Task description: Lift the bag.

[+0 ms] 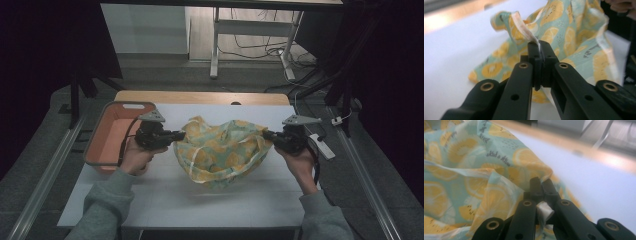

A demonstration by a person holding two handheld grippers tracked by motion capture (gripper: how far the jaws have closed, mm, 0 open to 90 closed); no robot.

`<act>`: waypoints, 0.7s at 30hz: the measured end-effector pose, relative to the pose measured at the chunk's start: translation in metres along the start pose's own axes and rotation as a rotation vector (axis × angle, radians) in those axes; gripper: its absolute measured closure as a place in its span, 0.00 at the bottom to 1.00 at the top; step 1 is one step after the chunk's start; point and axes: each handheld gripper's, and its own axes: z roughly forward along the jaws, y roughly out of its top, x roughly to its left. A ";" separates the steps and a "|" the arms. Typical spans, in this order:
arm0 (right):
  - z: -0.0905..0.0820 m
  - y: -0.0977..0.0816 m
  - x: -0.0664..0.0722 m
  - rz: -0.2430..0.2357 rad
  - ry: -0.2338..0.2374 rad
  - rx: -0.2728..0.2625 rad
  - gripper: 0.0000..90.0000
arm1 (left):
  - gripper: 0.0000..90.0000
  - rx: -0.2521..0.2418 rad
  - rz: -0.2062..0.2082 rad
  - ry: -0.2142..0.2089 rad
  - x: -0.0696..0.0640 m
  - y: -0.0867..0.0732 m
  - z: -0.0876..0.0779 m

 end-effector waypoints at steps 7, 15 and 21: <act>0.007 -0.014 -0.004 0.009 0.079 -0.037 0.76 | 0.38 -0.009 -0.016 0.117 -0.002 -0.007 0.003; -0.047 -0.018 0.006 -0.014 0.113 -0.182 0.51 | 0.25 -0.056 -0.022 0.185 -0.009 -0.037 -0.044; -0.055 -0.050 0.009 -0.063 0.081 -0.105 0.49 | 0.27 -0.010 0.001 0.195 -0.019 -0.064 -0.051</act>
